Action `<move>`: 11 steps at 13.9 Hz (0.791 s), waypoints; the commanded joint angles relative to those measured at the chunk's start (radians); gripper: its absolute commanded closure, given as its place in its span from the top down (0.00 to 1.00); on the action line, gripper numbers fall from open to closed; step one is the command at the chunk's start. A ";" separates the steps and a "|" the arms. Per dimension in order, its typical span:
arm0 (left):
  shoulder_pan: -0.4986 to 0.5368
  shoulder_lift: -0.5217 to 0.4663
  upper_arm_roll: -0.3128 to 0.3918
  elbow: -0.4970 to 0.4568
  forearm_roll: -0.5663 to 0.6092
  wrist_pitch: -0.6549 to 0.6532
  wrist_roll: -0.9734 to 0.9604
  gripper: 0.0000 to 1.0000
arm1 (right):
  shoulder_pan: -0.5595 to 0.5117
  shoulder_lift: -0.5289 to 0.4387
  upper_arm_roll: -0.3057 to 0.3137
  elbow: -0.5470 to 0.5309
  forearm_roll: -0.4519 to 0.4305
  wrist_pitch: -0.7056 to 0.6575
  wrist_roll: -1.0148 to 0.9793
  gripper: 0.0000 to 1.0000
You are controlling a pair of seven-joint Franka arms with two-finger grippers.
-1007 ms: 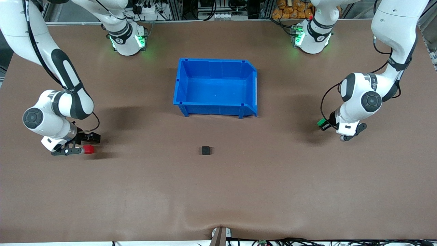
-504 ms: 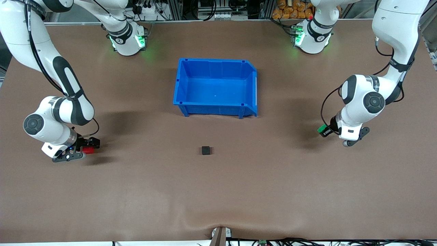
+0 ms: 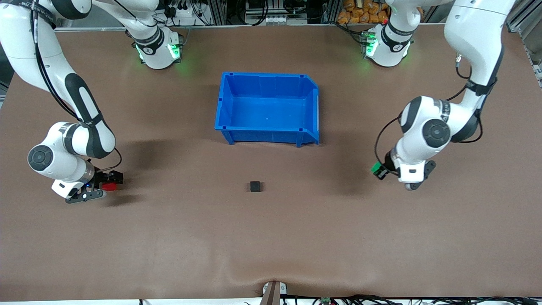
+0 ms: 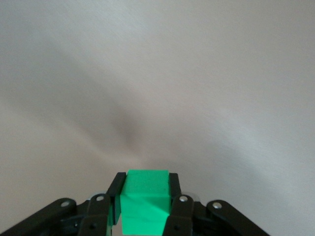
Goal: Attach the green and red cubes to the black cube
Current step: 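Carry the green cube with the left gripper toward the black cube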
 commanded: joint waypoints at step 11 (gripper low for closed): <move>-0.356 0.395 0.007 0.547 -0.092 -0.062 -0.784 0.00 | -0.013 0.002 0.010 0.055 0.007 -0.066 -0.090 0.00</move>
